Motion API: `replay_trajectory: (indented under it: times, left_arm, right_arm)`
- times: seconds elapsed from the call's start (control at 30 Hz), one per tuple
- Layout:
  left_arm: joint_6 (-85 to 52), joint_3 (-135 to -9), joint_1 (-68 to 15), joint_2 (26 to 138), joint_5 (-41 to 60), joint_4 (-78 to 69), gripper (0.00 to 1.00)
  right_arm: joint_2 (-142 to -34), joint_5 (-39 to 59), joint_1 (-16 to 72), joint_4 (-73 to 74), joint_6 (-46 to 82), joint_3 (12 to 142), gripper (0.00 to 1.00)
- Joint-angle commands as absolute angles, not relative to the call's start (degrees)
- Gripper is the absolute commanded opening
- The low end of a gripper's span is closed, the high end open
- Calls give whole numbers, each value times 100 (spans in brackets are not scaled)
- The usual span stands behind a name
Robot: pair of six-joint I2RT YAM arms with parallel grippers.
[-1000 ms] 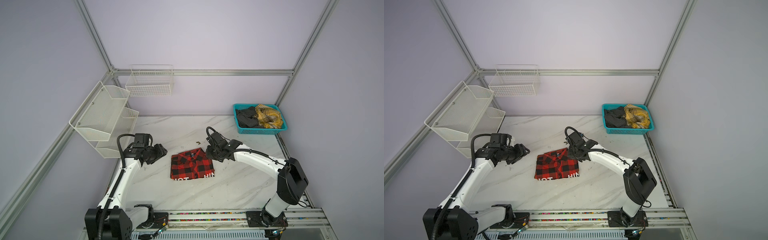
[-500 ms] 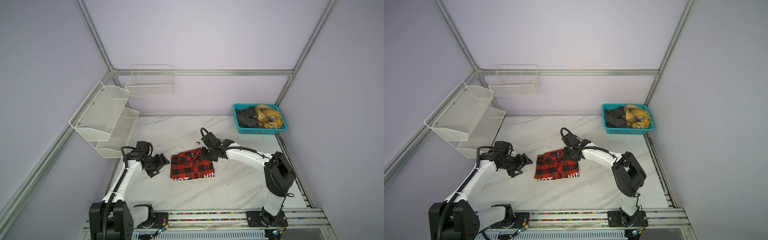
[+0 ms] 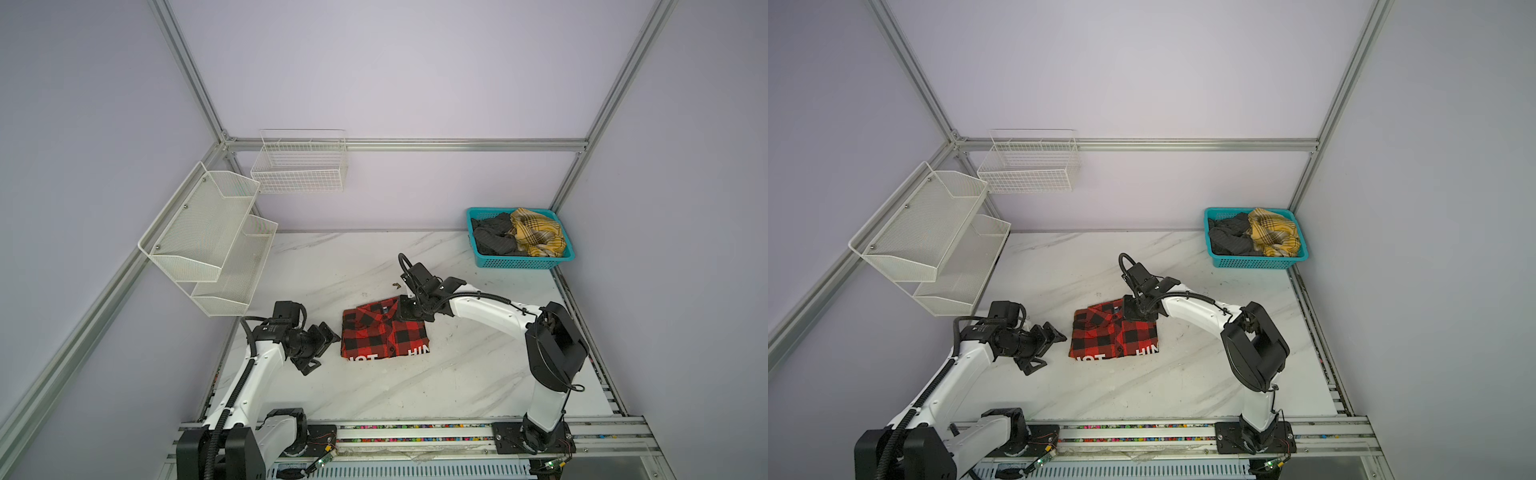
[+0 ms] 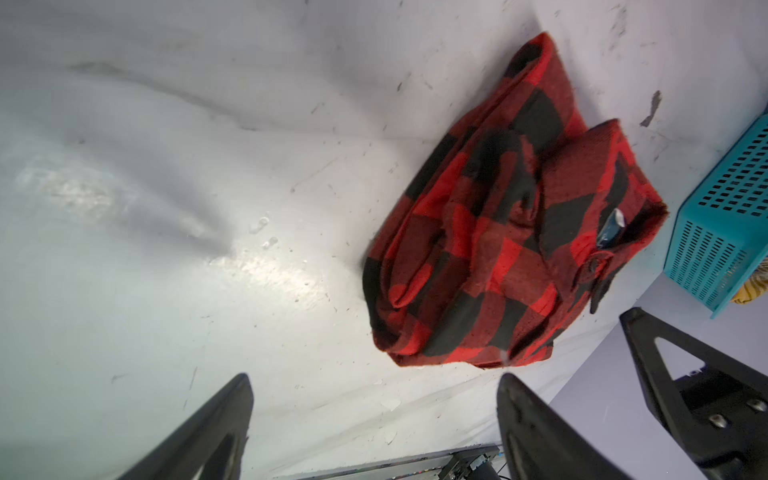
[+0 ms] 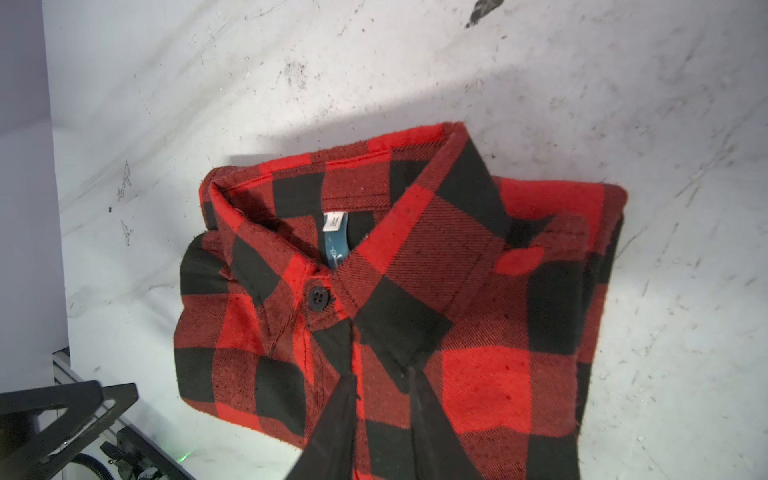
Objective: Fold and stack the long sleeve shirts
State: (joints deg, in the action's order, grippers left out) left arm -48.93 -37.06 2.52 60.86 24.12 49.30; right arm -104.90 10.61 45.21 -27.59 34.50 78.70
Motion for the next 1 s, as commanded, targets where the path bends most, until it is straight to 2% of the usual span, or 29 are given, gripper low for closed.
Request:
replay_trajectory:
  times: [0.0, 0.3, 0.7, 0.83, 0.97]
  left_arm:
    - [-5168, -3318, 274, 6170, 2626, 4499, 90]
    - [-5548, -2584, 268, 6686, 3506, 2846, 85]
    - [-5378, -2600, 272, 7065, 3657, 2597, 82]
    - [-5516, -2639, 303, 6693, 3507, 2840, 80]
    - [-5598, -2836, 385, 6119, 3182, 3404, 86]
  right_arm:
    - [-10336, 1091, 4518, -2747, 3382, 7744, 27]
    - [-10263, 1078, 4518, -2791, 3563, 7658, 27]
    - [-10169, 899, 4518, -2707, 3836, 7474, 27]
    - [-10144, 882, 4518, -2685, 3919, 7402, 27]
    - [-10143, 853, 4518, -2698, 3944, 7418, 27]
